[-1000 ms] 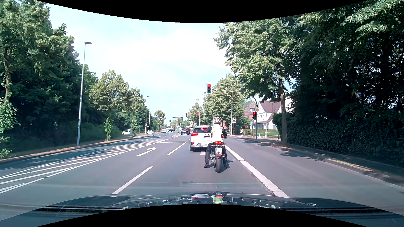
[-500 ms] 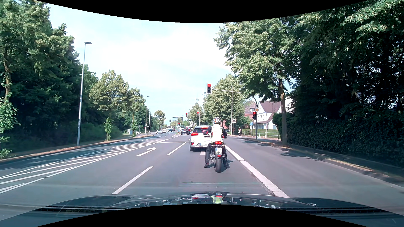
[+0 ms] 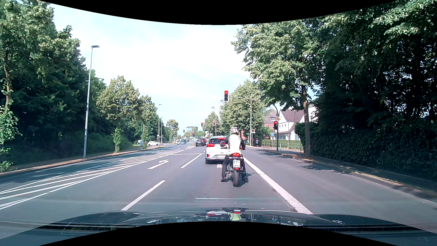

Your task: Follow the waypoints while adhering to traffic rules and regulations

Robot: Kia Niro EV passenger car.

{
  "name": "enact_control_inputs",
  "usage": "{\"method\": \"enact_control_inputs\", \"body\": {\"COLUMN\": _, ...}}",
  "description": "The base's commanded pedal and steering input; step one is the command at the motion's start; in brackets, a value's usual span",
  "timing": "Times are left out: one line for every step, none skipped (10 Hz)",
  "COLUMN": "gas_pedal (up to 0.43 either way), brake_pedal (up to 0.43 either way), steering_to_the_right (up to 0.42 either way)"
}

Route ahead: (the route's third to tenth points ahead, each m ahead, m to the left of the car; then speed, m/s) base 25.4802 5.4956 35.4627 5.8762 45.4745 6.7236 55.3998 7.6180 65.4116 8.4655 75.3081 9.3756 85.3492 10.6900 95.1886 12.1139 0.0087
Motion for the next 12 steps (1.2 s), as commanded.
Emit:
{"method": "enact_control_inputs", "body": {"gas_pedal": 0.0, "brake_pedal": 0.0, "steering_to_the_right": -0.007}}
{"method": "enact_control_inputs", "body": {"gas_pedal": 0.0, "brake_pedal": 0.0, "steering_to_the_right": -0.007}}
{"method": "enact_control_inputs", "body": {"gas_pedal": 0.0, "brake_pedal": 0.0, "steering_to_the_right": -0.007}}
{"method": "enact_control_inputs", "body": {"gas_pedal": 0.0, "brake_pedal": 0.0, "steering_to_the_right": -0.007}}
{"method": "enact_control_inputs", "body": {"gas_pedal": 0.0, "brake_pedal": 0.0, "steering_to_the_right": -0.007}}
{"method": "enact_control_inputs", "body": {"gas_pedal": 0.0, "brake_pedal": 0.0, "steering_to_the_right": -0.007}}
{"method": "enact_control_inputs", "body": {"gas_pedal": 0.0, "brake_pedal": 0.0, "steering_to_the_right": -0.007}}
{"method": "enact_control_inputs", "body": {"gas_pedal": 0.0, "brake_pedal": 0.0, "steering_to_the_right": -0.007}}
{"method": "enact_control_inputs", "body": {"gas_pedal": 0.0, "brake_pedal": 0.0, "steering_to_the_right": -0.007}}
{"method": "enact_control_inputs", "body": {"gas_pedal": 0.0, "brake_pedal": 0.0, "steering_to_the_right": -0.007}}
{"method": "enact_control_inputs", "body": {"gas_pedal": 0.0, "brake_pedal": 0.0, "steering_to_the_right": -0.007}}
{"method": "enact_control_inputs", "body": {"gas_pedal": 0.0, "brake_pedal": 0.0, "steering_to_the_right": -0.007}}
